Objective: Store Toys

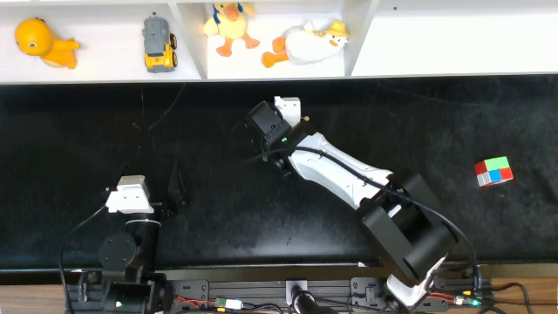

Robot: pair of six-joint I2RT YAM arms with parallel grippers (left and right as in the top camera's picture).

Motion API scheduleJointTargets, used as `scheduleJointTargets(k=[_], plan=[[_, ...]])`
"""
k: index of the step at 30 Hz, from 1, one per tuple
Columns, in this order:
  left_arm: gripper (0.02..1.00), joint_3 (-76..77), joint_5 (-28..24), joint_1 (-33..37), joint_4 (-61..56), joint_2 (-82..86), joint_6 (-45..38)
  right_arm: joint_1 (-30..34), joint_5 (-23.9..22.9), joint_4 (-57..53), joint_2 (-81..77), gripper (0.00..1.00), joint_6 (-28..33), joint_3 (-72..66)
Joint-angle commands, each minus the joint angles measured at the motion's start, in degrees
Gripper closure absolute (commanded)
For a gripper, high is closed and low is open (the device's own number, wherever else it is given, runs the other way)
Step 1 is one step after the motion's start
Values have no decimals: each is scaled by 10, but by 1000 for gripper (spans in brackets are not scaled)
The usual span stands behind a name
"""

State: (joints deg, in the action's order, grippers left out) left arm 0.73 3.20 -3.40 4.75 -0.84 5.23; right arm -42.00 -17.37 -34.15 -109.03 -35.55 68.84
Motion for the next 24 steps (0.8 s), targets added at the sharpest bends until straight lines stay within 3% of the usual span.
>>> scheduleJointTargets(k=[1, 14, 17, 24], plan=[[20, -2, -3, -2, 0, 7, 4, 1, -5, 11, -12, 654, 0, 1], [20, -2, -3, -2, 0, 7, 4, -3, -6, 10, -11, 936, 0, 1], [20, -2, -3, -2, 0, 7, 4, -16, -9, -11, 1, 958, -2, -2], [20, -2, -3, -2, 0, 7, 4, -21, -21, -63, 110, 958, -73, -104]])
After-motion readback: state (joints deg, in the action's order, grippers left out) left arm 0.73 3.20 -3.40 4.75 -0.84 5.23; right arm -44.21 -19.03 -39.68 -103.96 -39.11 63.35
